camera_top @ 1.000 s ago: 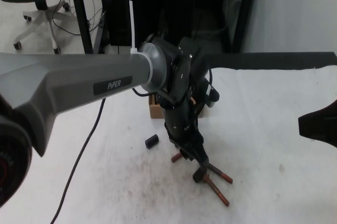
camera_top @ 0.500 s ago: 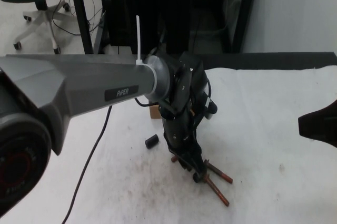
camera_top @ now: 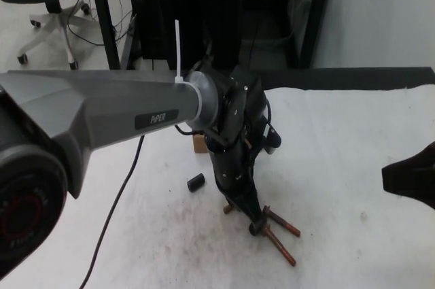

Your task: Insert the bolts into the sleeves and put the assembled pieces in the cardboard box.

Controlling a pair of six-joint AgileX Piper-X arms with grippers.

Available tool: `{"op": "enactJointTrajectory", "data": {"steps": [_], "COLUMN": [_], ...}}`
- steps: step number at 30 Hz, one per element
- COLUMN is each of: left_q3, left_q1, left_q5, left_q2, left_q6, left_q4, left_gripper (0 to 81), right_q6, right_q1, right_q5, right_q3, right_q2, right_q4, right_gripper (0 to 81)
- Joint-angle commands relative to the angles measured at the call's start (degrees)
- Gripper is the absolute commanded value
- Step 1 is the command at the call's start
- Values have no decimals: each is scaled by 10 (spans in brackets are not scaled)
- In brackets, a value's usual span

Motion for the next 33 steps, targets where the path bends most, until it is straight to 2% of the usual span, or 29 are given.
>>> {"op": "enactJointTrajectory", "data": {"steps": [1,4,7,12,19,24,27,29,33], "left_q3": [0,2,2,5,76,101,112,112,112], "left_q1": [2,2,2,2,2,2,2,2,2], "left_q5": [-9,-46,-49,-7,7,7,30,57,85], "left_q2": [6,-5,-18,-32,-71,-72,-72,-72,-73], "left_q6": [-8,-12,-19,-48,-61,-61,-50,-46,-50], "left_q4": [51,99,140,186,105,88,83,83,77], "left_gripper": [3,3,3,3,3,3,1,35,185], "right_q6": [-3,-3,-3,1,1,1,1,1,1], "right_q1": [-1,-1,-1,-1,-1,-1,-1,-1,-1], "right_q5": [-5,-5,-5,-22,-23,-23,-23,-23,-23], "right_q3": [3,3,3,3,3,3,3,3,3], "right_q2": [-3,-3,-3,-3,-3,-3,-3,-3,-3], "right_q4": [-4,-5,-12,-21,-21,-21,-21,-21,-21], "right_gripper": [9,9,9,9,9,9,9,9,9]}}
